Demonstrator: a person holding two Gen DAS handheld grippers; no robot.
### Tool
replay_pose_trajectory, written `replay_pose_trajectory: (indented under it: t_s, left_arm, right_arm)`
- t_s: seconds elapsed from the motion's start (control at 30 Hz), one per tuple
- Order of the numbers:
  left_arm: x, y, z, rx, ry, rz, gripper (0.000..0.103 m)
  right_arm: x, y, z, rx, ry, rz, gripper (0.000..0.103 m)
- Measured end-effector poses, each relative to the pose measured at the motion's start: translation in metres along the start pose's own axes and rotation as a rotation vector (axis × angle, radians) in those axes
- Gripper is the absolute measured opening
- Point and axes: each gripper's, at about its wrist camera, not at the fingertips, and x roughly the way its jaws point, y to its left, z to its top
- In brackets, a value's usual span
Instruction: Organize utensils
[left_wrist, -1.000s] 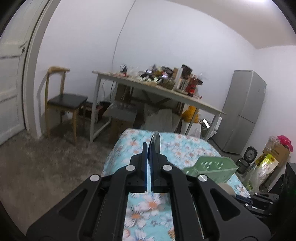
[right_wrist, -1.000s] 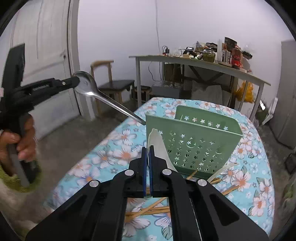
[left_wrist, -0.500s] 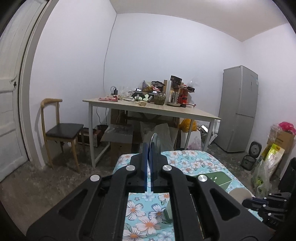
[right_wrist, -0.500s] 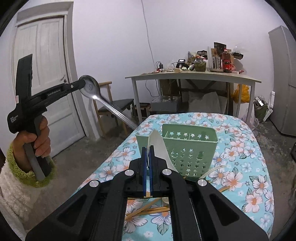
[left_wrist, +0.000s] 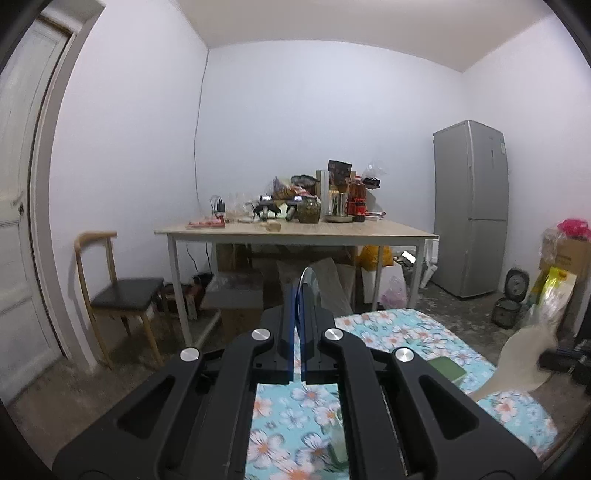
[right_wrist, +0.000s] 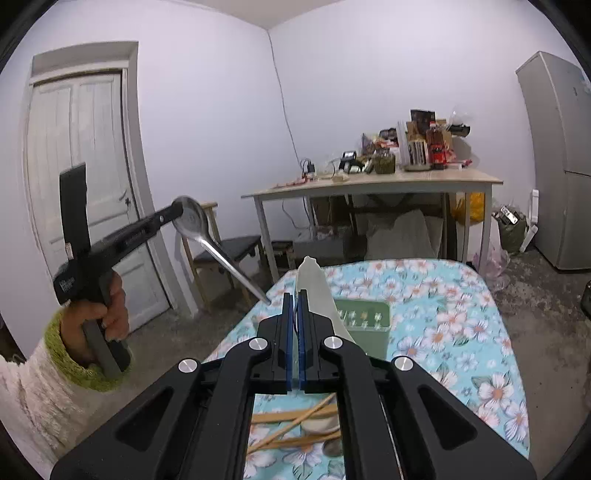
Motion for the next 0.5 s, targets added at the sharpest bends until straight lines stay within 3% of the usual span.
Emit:
replay_pose_trajectory:
  t_s: [0.33,0.5]
  left_arm:
    - [0.032,-0.02,-0.02,0.129,0.077,0.027,0.001]
    - [0.053,-0.027,-0.031,0.158,0.128,0.017,0.001]
  right_arm:
    - [0.0,-0.038,0.046,0.086,-0.104,0.089,0.002]
    - [0.022,-0.053,0.058,0.142,-0.085,0.147,0.002]
